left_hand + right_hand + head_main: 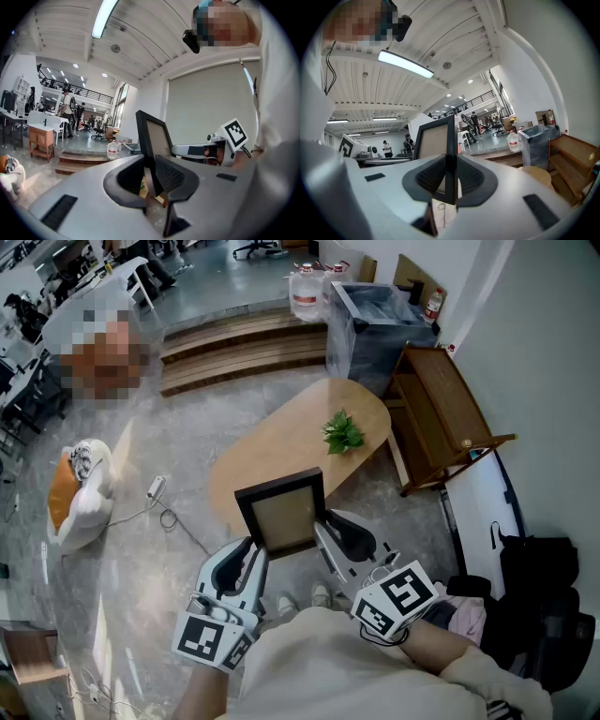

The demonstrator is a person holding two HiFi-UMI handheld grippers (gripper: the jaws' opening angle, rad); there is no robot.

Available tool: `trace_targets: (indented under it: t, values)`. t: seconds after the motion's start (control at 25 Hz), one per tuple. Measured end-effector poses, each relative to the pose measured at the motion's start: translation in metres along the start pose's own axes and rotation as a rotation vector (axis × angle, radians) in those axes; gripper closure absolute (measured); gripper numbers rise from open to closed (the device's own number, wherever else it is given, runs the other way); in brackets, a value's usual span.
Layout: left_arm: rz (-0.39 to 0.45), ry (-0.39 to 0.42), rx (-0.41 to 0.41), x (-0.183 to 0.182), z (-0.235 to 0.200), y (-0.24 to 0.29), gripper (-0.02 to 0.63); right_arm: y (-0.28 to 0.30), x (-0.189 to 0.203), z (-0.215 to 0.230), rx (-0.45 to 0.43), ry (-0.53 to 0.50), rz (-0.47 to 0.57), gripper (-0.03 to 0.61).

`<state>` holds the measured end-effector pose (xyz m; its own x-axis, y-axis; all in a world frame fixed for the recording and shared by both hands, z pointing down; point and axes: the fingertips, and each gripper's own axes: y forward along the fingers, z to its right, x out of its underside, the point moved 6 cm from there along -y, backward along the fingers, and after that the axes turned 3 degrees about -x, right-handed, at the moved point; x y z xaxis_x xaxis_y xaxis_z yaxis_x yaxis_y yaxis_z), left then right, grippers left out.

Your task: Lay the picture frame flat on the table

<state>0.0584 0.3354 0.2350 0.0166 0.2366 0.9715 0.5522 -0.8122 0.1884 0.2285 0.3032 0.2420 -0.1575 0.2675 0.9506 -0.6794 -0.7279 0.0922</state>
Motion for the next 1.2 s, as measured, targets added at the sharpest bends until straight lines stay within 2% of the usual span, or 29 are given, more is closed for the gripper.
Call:
trace_targets:
  t: [0.88, 1.2]
  values:
    - [-0.021, -0.03, -0.023, 0.012, 0.028, 0.022, 0.541, -0.022, 0.008, 0.03, -0.007, 0.038, -0.016, 0.523]
    - [-0.022, -0.034, -0.036, 0.014, 0.025, 0.032, 0.543, -0.014, 0.01, 0.041, -0.007, 0.053, -0.01, 0.523]
